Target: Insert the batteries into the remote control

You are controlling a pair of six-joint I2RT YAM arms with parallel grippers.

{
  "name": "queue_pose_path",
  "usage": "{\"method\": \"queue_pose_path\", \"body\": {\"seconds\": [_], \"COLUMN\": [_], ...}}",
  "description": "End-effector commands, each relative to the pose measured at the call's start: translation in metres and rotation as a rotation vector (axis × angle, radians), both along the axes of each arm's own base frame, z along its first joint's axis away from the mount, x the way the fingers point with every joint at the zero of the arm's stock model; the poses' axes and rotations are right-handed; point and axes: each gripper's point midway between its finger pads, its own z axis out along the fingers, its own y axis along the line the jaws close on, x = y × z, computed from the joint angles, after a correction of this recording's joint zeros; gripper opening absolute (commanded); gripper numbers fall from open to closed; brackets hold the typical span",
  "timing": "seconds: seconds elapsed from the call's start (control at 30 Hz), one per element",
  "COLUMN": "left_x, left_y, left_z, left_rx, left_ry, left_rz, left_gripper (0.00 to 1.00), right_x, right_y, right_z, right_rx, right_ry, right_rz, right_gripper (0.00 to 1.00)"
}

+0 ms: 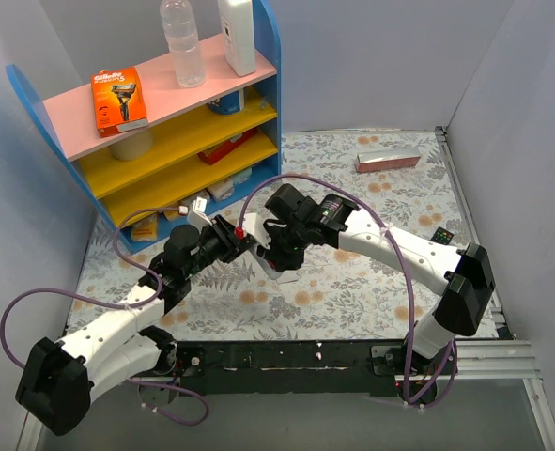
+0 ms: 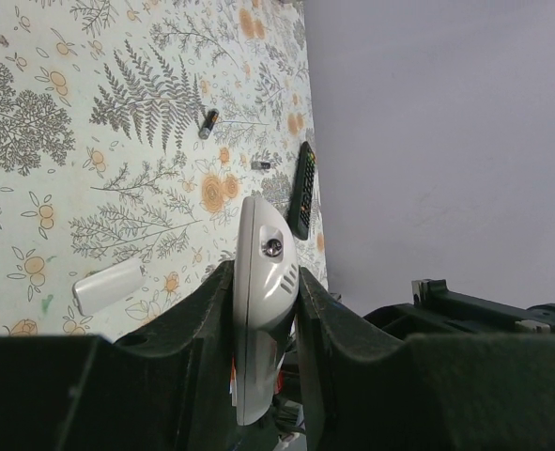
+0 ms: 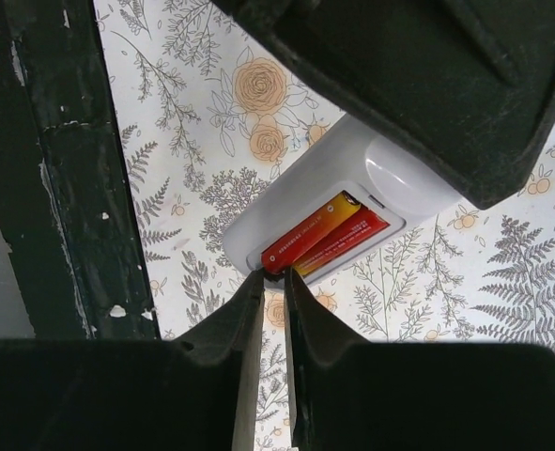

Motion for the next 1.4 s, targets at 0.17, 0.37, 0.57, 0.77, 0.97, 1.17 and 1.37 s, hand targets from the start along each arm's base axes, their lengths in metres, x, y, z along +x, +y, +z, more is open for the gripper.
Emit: {"method": "queue_pose_path", "body": {"seconds": [0.17,0.37,0.57,0.77,0.97,1.17,1.37], "left_x": [-0.006,-0.007,-0.008,-0.008,-0.007,-0.008,-0.008], "left_y": [0.005,0.010,0.009,0.005,0.006,0.009,0.008], "left_z": [0.062,0.053,0.049,0.047,0.042,0.044,0.045], "left_rx": [-0.156,-0.165,-0.160,-0.157,-0.143,-0.134,-0.135], "left_ry": [-0.171,-0.163,-0.162,-0.160,-0.155,-0.166,-0.166], "left_rz": [0.033,0.055,0.043,0.023,0.030,0.037,0.034], "left_gripper": [0.00,0.00,0.00,0.00,0.00,0.00,0.00], "right_x": [-0.002,0.005,0.002,0.005,0.012,0.016,0.005], "right_y": [0.009,0.002,0.000,-0.002,-0.002,-0.001,0.006], "right_z": [0.008,0.028,0.045,0.054,0.068,0.073,0.071], "right_rx": [0.047,0.130,0.231,0.267,0.319,0.337,0.352], "right_ry": [0.009,-0.051,-0.088,-0.113,-0.134,-0.136,-0.073], "right_rz": [-0.073,-0.167,-0.179,-0.202,-0.254,-0.276,-0.243], "right_gripper": [0.25,0.28,0.28,0.25,0.34,0.32,0.18]}}
